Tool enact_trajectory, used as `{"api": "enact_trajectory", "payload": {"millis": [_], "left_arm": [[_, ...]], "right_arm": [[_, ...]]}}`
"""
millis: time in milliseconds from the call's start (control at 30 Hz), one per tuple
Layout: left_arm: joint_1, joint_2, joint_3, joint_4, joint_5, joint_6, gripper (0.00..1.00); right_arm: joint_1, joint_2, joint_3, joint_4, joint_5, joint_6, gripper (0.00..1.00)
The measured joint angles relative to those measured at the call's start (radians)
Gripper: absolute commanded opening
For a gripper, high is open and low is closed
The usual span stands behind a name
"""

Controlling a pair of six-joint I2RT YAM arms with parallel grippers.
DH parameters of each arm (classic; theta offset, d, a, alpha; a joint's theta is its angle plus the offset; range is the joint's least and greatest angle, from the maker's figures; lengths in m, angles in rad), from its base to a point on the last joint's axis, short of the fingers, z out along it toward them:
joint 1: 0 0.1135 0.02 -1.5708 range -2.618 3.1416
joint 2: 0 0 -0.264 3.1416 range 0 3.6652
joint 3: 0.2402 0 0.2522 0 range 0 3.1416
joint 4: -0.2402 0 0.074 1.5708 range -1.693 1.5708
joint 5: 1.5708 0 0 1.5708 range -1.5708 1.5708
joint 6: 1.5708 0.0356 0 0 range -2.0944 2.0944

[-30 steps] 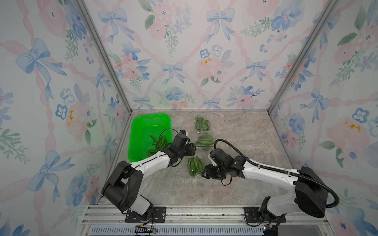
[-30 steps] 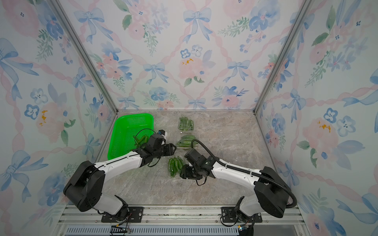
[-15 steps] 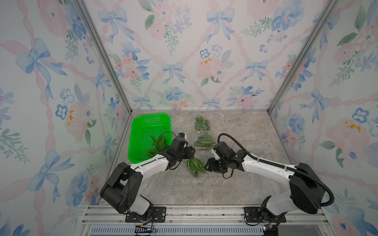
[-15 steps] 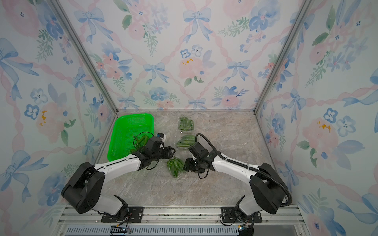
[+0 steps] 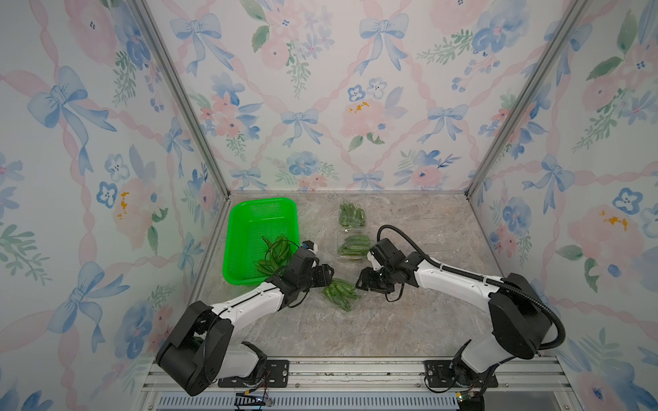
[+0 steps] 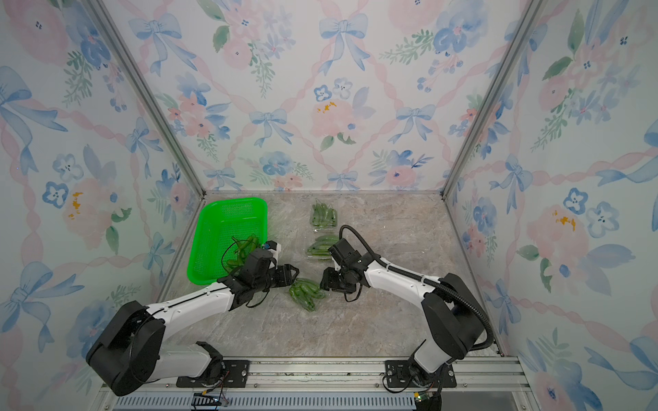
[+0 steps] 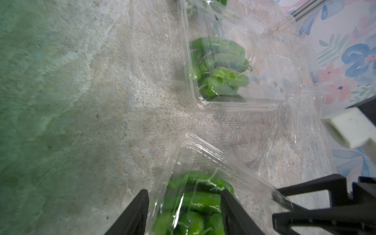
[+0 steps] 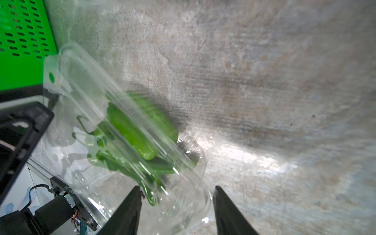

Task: Take small green peppers out of containers
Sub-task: Adjust the packing box at the center of the board.

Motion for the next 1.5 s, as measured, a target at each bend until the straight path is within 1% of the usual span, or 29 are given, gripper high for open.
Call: {"api": "enact_trajectory", "payload": {"millis": [167, 300, 433, 567, 633, 733, 800, 900, 967, 1100, 1200, 1300, 1400, 1500], "left_arm": [[0.000, -0.044, -0.049, -0.006, 0.006, -0.018, 0.60], [0.000, -0.070, -0.052, -0.008, 0.001, -0.025, 0.60], [0.001, -0.073, -0.038, -0.009, -0.019, -0.029, 0.60], [0.012, -0.088, -0.008, -0.041, -0.050, -0.034, 0.59], [0.018, -0.134, 0.005, -0.079, -0.077, -0.040, 0.59], [0.022, -0.240, 0.031, -0.146, -0.107, -0.053, 0.60], [0.022, -0.316, 0.041, -0.175, -0.104, -0.069, 0.60], [0.017, -0.419, 0.034, -0.206, -0.055, -0.125, 0.58], [-0.013, -0.480, -0.001, -0.212, -0.032, -0.178, 0.58], [-0.118, -0.598, -0.123, -0.235, -0.017, -0.302, 0.57], [-0.177, -0.680, -0.210, -0.264, -0.031, -0.393, 0.56], [-0.224, -0.743, -0.255, -0.285, -0.053, -0.459, 0.56], [-0.253, -0.748, -0.261, -0.283, -0.062, -0.496, 0.55], [-0.274, -0.708, -0.278, -0.278, -0.063, -0.518, 0.55]], "right_arm": [[-0.029, 0.011, 0.031, -0.024, 0.003, -0.037, 0.61], [-0.035, -0.001, 0.031, -0.069, 0.004, -0.060, 0.63], [-0.040, -0.079, 0.011, -0.112, 0.004, -0.085, 0.64], [-0.069, -0.183, 0.005, -0.152, 0.003, -0.129, 0.66], [-0.094, -0.218, 0.010, -0.169, -0.005, -0.163, 0.66], [-0.127, -0.217, 0.041, -0.187, -0.024, -0.215, 0.66], [-0.140, -0.203, 0.069, -0.190, -0.041, -0.245, 0.66], [-0.153, -0.155, 0.127, -0.186, -0.075, -0.292, 0.66], [-0.157, -0.111, 0.162, -0.182, -0.095, -0.319, 0.65], [-0.159, -0.017, 0.208, -0.161, -0.145, -0.356, 0.64], [-0.159, 0.039, 0.236, -0.155, -0.170, -0.375, 0.64], [-0.158, 0.069, 0.263, -0.156, -0.185, -0.390, 0.64], [-0.156, 0.097, 0.293, -0.155, -0.193, -0.402, 0.64], [-0.150, 0.120, 0.309, -0.153, -0.200, -0.409, 0.64]]}}
